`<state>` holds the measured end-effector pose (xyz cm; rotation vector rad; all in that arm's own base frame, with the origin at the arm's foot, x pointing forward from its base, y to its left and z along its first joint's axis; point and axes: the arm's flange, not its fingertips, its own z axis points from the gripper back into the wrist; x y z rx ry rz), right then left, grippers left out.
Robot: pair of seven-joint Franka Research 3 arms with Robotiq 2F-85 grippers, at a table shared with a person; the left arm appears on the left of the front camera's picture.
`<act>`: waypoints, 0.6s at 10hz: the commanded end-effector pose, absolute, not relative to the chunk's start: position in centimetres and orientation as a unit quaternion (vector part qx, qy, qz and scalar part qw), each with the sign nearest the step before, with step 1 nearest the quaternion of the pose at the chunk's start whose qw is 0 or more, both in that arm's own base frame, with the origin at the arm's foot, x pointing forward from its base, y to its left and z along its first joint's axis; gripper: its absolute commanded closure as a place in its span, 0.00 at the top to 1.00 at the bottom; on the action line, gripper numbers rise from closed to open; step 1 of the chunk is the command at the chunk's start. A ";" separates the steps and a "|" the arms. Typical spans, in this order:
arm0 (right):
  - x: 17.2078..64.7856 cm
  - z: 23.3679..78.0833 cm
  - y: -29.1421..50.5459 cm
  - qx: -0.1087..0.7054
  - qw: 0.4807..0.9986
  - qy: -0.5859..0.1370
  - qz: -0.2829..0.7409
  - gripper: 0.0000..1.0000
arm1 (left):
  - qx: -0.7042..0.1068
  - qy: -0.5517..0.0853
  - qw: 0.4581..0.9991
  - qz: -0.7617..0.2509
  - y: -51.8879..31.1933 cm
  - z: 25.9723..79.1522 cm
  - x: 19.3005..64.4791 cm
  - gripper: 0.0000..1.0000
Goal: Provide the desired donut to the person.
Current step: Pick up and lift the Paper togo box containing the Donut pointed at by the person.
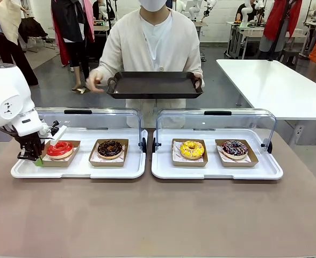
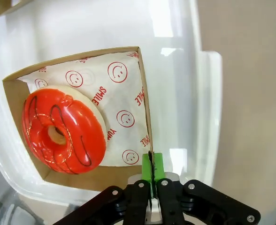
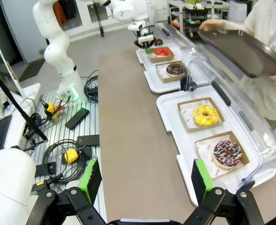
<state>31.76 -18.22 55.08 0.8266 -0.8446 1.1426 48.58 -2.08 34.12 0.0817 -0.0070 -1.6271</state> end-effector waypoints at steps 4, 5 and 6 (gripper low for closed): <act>31.7 55.1 -18.2 0.370 0.678 -0.379 0.509 1.00 | 0.034 0.036 0.696 -0.716 0.3 46.7 37.6 0.00; 31.7 55.1 -18.2 0.370 0.678 -0.379 0.509 1.00 | 0.040 0.027 0.696 -0.717 0.6 48.9 36.0 0.00; 31.7 55.1 -18.2 0.370 0.678 -0.379 0.509 1.00 | 0.047 0.021 0.701 -0.712 0.7 51.4 34.5 0.00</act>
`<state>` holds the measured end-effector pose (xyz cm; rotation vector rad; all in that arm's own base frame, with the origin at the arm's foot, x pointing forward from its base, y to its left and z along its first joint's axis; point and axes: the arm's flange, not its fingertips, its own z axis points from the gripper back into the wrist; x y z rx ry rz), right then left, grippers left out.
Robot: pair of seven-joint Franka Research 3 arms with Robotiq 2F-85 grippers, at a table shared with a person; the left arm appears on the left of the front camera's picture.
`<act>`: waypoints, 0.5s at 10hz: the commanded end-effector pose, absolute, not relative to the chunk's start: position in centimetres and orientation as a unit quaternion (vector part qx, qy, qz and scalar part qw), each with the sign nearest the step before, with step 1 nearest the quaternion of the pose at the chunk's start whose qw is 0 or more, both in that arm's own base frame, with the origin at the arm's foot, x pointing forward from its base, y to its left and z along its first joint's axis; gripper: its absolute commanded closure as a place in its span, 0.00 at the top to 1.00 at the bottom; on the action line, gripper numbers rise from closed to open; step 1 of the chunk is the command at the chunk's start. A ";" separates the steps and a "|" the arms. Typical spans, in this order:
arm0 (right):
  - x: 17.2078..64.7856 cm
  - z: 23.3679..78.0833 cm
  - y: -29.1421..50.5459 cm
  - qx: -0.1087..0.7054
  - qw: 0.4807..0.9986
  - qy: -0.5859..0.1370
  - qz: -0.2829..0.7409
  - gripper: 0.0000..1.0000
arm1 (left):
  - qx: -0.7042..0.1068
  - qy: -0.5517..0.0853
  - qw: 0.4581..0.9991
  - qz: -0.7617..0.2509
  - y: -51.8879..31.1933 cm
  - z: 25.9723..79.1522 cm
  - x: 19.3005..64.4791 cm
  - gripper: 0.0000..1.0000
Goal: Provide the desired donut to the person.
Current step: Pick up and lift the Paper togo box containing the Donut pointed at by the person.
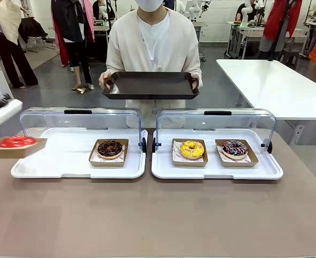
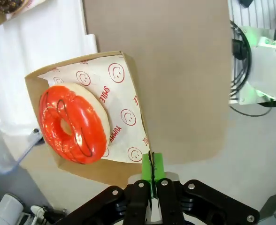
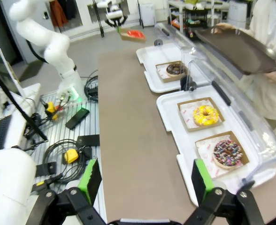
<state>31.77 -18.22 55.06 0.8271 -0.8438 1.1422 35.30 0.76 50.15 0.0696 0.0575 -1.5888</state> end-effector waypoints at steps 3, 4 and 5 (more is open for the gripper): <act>31.7 55.1 -18.2 0.370 0.678 -0.379 0.509 1.00 | 0.087 -0.017 0.717 -0.691 0.9 57.7 33.0 0.00; 31.7 55.1 -18.2 0.370 0.678 -0.379 0.509 1.00 | 0.095 -0.026 0.719 -0.688 0.7 59.4 33.2 0.00; 31.7 55.1 -18.2 0.370 0.678 -0.379 0.509 1.00 | 0.098 -0.038 0.722 -0.684 0.6 60.9 33.6 0.00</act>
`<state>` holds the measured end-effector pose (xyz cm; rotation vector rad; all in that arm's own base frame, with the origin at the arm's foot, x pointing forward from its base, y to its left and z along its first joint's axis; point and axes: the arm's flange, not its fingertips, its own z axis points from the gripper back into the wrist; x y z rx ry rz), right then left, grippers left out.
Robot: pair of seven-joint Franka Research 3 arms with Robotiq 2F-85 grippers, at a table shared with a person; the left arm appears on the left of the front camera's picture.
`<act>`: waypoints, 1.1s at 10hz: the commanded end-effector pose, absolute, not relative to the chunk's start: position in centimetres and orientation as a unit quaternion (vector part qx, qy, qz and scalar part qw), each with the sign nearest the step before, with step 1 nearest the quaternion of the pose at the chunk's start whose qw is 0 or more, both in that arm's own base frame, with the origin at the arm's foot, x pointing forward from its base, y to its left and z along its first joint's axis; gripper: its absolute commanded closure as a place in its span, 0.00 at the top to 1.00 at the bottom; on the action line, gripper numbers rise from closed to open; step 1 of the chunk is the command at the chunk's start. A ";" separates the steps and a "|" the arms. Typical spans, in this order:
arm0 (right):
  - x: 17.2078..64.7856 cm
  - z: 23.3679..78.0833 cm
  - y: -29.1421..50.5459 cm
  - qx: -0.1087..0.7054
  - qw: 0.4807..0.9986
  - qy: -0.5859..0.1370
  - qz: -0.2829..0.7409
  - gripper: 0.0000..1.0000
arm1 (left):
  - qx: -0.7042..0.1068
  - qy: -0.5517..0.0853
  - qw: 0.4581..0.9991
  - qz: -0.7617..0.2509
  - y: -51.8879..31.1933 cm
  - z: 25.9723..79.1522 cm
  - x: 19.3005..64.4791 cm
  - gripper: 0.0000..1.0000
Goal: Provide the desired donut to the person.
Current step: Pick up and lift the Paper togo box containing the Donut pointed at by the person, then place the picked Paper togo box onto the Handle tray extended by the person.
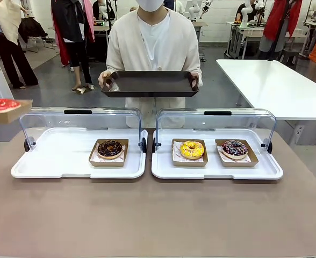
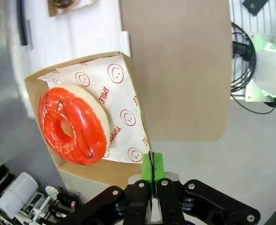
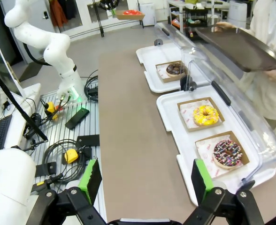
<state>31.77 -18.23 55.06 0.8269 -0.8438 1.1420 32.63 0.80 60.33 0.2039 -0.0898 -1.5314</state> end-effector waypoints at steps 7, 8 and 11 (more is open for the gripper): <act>31.7 55.1 -18.2 0.370 0.678 -0.379 0.509 1.00 | 0.091 -0.050 0.720 -0.686 0.5 62.0 34.6 0.00; 31.7 55.1 -18.2 0.370 0.678 -0.379 0.509 1.00 | 0.091 -0.050 0.720 -0.686 0.5 62.0 34.6 0.00; 31.7 55.1 -18.2 0.370 0.678 -0.379 0.509 1.00 | 0.091 -0.050 0.720 -0.686 0.5 62.0 34.6 0.00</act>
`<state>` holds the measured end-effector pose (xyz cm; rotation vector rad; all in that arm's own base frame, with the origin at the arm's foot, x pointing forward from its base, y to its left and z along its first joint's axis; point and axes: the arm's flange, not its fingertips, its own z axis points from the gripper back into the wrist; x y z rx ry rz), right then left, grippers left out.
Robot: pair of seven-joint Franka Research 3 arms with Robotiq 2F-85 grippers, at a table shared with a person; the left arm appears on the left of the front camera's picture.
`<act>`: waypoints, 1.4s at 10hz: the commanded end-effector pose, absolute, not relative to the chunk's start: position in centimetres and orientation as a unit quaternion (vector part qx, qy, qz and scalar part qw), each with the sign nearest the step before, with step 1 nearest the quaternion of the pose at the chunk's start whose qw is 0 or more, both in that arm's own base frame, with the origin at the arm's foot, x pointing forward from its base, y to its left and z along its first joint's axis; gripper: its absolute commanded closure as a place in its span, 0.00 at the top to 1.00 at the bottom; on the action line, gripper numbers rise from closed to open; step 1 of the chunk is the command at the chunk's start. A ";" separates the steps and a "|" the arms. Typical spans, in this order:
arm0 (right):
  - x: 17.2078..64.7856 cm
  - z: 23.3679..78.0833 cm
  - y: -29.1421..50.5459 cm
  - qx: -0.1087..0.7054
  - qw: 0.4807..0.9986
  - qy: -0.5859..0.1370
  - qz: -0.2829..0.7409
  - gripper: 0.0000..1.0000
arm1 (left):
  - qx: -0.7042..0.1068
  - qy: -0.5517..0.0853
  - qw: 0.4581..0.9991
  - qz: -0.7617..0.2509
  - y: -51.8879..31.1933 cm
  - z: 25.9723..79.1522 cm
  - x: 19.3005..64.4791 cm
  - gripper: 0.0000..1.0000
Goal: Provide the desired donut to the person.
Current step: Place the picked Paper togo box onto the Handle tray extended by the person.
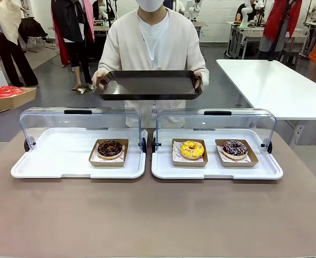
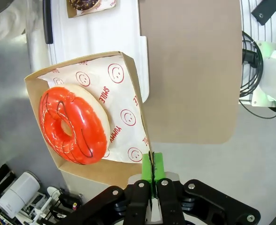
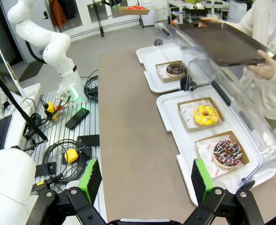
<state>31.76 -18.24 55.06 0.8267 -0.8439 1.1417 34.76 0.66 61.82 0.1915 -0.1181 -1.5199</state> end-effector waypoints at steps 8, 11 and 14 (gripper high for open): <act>31.7 55.1 -18.2 0.370 0.678 -0.379 0.509 1.00 | 0.091 -0.050 0.720 -0.686 0.5 62.0 34.6 0.00; 31.7 55.1 -18.2 0.370 0.678 -0.379 0.509 1.00 | 0.091 -0.077 0.706 -0.698 0.4 64.1 34.3 0.01; 31.7 55.1 -18.2 0.370 0.678 -0.379 0.509 1.00 | 0.138 -0.087 0.694 -0.701 -3.5 70.6 34.9 0.01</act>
